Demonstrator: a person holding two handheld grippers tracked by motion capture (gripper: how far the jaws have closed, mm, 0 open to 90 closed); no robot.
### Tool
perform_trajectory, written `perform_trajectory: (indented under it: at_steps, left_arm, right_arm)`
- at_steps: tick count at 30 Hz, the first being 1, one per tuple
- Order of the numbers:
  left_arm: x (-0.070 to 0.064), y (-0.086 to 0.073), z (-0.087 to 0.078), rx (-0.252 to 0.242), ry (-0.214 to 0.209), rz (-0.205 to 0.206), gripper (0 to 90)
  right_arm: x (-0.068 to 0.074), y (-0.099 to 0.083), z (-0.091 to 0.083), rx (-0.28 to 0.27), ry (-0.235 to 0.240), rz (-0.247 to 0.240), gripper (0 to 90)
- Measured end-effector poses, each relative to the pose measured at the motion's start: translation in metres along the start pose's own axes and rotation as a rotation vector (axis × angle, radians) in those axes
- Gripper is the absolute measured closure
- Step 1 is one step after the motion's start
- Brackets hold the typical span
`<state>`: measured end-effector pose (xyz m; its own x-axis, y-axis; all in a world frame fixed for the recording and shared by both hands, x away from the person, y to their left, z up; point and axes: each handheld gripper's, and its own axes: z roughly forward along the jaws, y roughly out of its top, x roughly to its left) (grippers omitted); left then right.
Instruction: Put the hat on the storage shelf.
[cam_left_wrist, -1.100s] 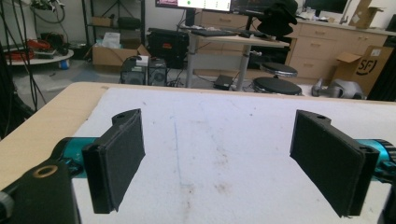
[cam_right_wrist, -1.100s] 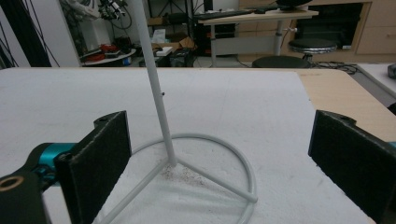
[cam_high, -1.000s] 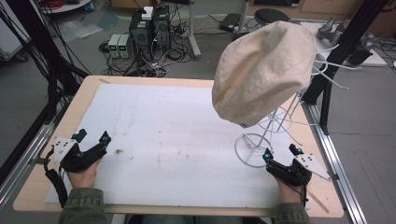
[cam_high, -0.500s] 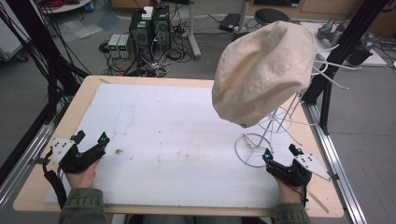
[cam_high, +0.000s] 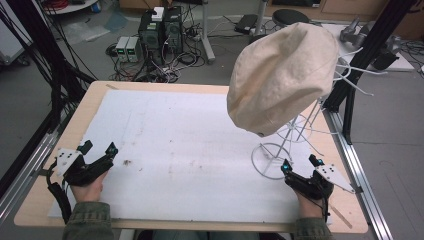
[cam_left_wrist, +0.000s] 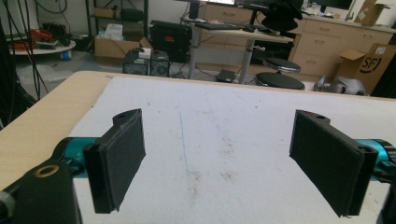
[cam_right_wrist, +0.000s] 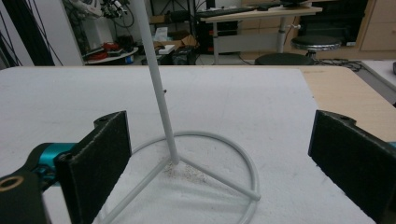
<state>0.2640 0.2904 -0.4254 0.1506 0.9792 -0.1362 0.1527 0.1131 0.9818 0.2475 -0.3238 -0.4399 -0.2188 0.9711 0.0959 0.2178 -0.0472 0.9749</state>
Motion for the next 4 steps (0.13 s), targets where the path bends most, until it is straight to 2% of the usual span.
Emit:
perform_trajectory:
  at_steps: [4]
  left_arm:
    - [0.0002, -0.0002, -0.0005, 0.002, -0.006, -0.008, 18.3]
  right_arm:
    - [-0.0001, -0.0005, 0.0011, 0.005, 0.006, 0.004, 4.9]
